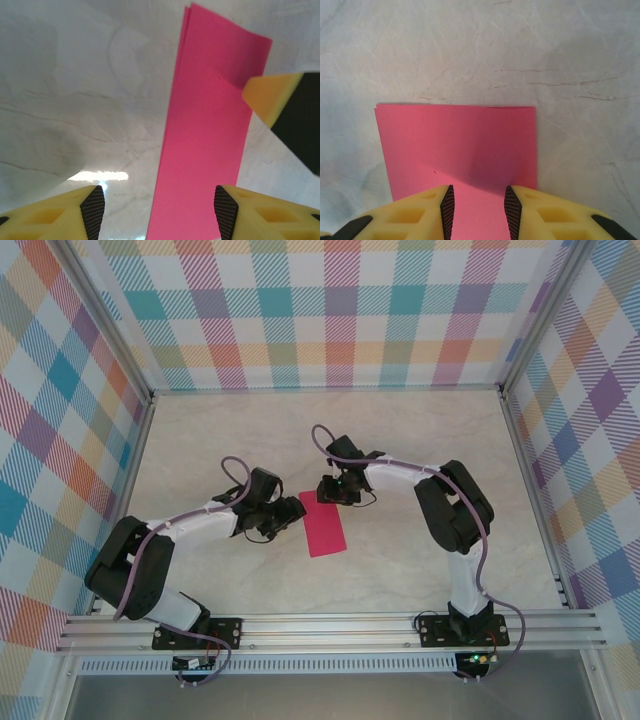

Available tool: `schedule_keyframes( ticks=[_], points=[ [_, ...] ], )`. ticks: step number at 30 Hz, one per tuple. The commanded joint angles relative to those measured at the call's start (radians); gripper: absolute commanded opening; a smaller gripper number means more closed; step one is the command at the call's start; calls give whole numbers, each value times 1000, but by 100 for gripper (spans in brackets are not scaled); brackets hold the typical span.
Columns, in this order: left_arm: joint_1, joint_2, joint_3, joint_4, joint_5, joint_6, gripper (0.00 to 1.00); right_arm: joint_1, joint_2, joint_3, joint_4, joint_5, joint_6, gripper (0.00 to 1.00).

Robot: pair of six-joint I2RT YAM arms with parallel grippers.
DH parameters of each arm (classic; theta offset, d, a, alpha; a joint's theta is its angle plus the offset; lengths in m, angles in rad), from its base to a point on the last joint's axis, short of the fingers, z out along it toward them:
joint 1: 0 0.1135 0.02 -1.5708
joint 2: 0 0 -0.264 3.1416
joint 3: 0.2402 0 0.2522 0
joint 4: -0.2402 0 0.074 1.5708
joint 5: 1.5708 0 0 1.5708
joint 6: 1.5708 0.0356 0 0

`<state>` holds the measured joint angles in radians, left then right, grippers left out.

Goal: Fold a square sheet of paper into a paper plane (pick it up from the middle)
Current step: Fold the square sheet of paper in half at the center of the table, then pick up the paper from the center of the table.

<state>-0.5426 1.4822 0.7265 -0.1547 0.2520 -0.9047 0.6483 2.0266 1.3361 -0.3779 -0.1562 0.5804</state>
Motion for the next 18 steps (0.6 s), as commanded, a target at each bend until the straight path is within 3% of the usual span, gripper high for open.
schedule_keyframes(
  ticks=[1,18],
  points=[
    [-30,-16,-26,17,65,-31,63,-15,59,-9,-57,-11,51,36],
    [-178,9,-93,77,105,-170,64,-65,115,-21,-67,-115,132,36]
  ],
)
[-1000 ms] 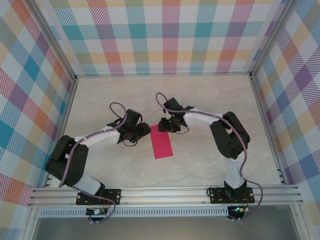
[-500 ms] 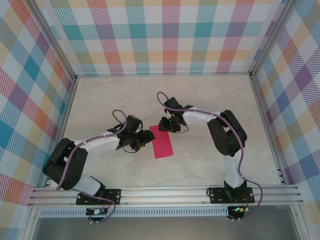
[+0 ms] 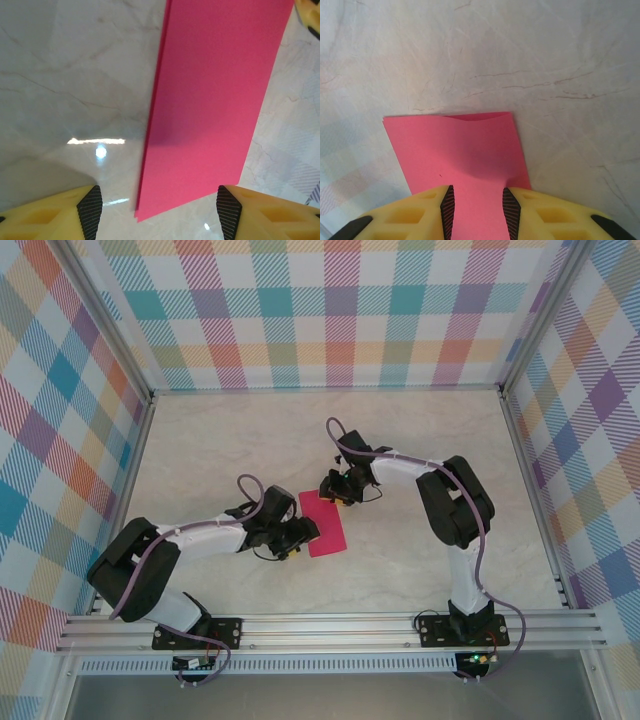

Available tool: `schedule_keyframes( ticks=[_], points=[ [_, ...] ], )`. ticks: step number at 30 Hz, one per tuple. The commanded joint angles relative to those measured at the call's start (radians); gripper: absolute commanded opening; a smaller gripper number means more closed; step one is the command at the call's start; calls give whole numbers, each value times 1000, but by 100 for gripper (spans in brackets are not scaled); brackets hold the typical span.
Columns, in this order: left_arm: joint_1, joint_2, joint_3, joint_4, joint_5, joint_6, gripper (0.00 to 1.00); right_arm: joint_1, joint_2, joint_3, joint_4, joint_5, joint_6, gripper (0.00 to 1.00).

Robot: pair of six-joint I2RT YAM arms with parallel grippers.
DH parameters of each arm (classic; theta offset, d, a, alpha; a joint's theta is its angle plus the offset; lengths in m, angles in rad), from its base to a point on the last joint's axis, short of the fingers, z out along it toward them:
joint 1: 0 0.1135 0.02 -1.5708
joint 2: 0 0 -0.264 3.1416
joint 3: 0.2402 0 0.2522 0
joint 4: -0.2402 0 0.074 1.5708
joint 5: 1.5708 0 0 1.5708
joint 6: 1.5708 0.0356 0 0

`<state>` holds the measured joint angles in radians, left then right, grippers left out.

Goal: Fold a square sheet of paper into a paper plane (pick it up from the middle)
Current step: Pick up the paper from the center of the table.

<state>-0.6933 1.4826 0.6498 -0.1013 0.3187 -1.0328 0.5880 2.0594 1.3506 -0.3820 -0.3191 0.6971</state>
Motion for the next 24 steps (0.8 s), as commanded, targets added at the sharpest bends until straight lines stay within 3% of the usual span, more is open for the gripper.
schedule_keyframes(
  ticks=[1,6,18,24],
  points=[
    [-32,12,-18,32,45,-48,64,-4,83,-35,-63,46,16,36],
    [-40,30,-25,66,68,-70,59,-5,90,-36,-58,41,16,36],
    [-42,64,-18,97,79,-82,58,-5,97,-42,-51,39,15,36],
    [-42,41,-17,87,57,-84,47,-5,96,-45,-49,38,16,35]
  ],
)
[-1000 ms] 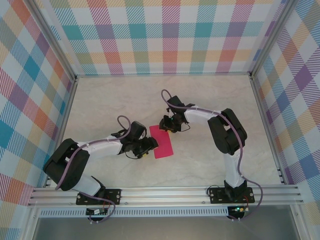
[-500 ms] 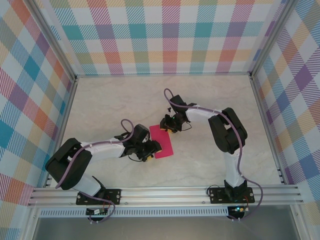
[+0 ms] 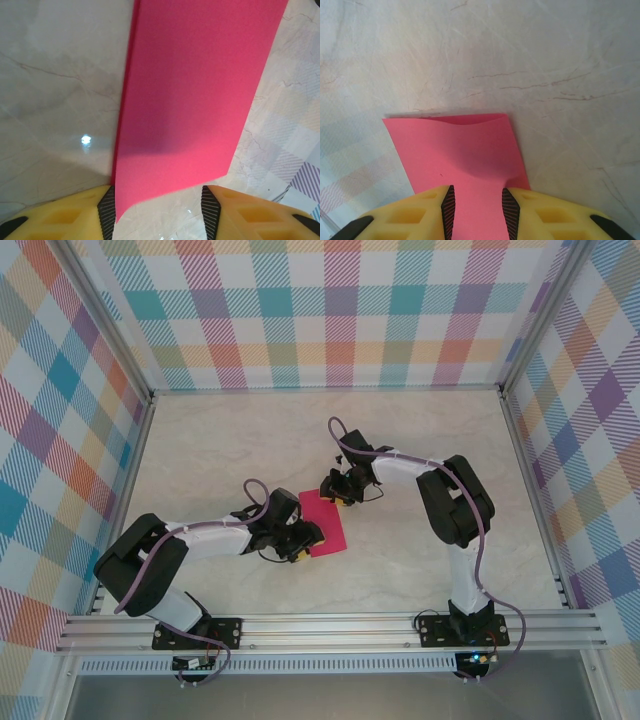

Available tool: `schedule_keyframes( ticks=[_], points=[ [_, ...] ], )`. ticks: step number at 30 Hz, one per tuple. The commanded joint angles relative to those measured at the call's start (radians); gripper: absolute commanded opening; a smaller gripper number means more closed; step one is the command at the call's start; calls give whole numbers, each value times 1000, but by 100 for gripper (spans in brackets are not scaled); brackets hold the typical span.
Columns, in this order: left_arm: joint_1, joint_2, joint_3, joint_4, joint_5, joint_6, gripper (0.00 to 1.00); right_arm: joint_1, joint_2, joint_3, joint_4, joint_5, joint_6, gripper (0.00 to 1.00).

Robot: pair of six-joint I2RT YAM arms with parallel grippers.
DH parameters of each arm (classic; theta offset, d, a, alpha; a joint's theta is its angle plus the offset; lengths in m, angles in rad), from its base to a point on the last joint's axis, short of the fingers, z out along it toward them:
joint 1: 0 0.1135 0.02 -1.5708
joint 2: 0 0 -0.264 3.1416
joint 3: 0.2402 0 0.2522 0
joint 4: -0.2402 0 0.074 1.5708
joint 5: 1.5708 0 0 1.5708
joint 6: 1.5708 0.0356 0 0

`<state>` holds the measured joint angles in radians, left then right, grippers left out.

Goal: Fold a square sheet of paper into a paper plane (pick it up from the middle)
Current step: Pick up the paper from the center of the table.

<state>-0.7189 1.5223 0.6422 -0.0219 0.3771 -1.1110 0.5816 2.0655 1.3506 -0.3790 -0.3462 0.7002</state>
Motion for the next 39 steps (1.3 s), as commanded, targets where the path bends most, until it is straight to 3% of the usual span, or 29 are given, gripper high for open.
schedule_keyframes(
  ticks=[1,10,14,19,22,29,39],
  points=[
    [-16,-3,-10,7,-6,-7,45,1,88,-44,-51,65,13,35],
    [-17,4,-16,21,-66,-28,29,1,72,-55,-31,38,15,35],
    [-16,-7,-16,0,-109,-25,13,-1,27,-54,-11,-3,10,36],
    [-15,-5,13,-79,-134,37,3,-12,-124,-80,35,-29,-15,46],
    [-15,-20,54,-185,-160,121,1,-20,-222,-117,44,-10,-44,50],
    [-15,-49,215,-462,-203,411,0,-23,-385,-242,34,119,-88,51],
    [-16,-19,328,-511,-177,613,0,-28,-538,-354,32,241,-47,50]
  ],
)
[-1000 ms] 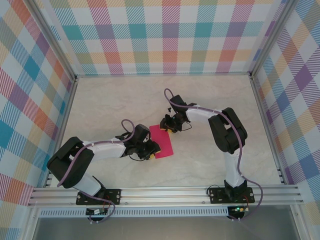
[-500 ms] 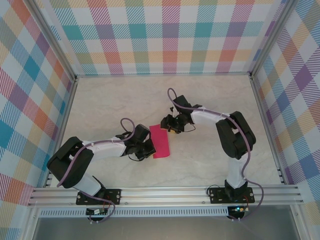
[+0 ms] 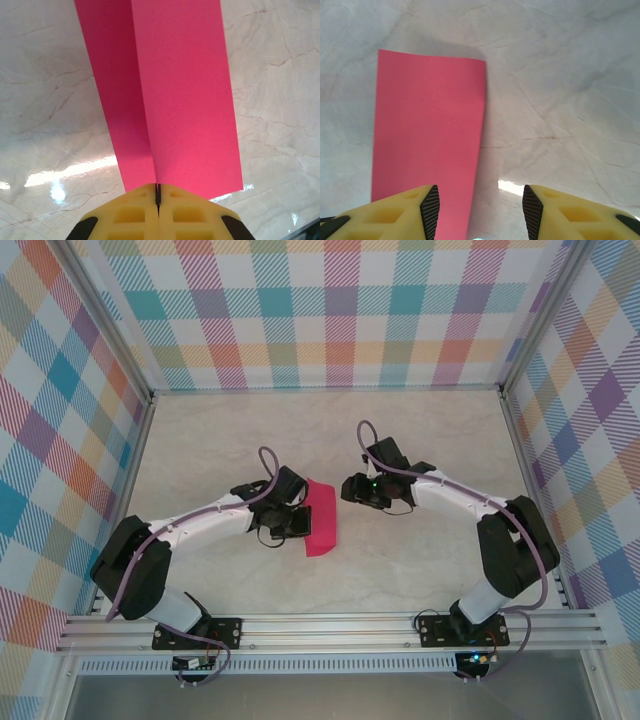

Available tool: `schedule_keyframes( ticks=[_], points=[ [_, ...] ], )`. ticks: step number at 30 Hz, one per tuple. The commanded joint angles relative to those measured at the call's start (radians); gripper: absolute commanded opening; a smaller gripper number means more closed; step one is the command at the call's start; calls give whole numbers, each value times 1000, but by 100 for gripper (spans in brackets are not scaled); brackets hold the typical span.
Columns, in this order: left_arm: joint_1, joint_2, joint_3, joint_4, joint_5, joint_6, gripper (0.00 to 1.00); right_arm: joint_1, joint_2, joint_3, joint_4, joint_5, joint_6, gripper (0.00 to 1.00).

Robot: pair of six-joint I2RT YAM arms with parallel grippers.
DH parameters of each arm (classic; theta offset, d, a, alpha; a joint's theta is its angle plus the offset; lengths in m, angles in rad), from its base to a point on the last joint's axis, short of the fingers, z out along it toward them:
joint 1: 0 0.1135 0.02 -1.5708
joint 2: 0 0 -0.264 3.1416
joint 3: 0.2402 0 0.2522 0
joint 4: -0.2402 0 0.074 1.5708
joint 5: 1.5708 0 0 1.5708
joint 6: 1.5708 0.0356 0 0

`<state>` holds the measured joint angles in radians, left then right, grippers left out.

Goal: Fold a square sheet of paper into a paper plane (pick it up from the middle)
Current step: Pick up the paper from the center of the table.

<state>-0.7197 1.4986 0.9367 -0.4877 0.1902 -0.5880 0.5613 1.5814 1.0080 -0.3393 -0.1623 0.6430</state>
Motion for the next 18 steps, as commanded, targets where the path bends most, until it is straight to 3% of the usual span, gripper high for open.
schedule_keyframes(
  ticks=[1,11,18],
  points=[
    [-14,8,43,-43,8,98,0,-10,-64,-20,-12,72,18,50],
    [-2,2,251,-250,-285,204,0,-32,-142,-54,-31,130,59,51],
    [21,-112,329,-359,-385,241,0,-33,-150,-51,-31,127,62,51]
  ],
)
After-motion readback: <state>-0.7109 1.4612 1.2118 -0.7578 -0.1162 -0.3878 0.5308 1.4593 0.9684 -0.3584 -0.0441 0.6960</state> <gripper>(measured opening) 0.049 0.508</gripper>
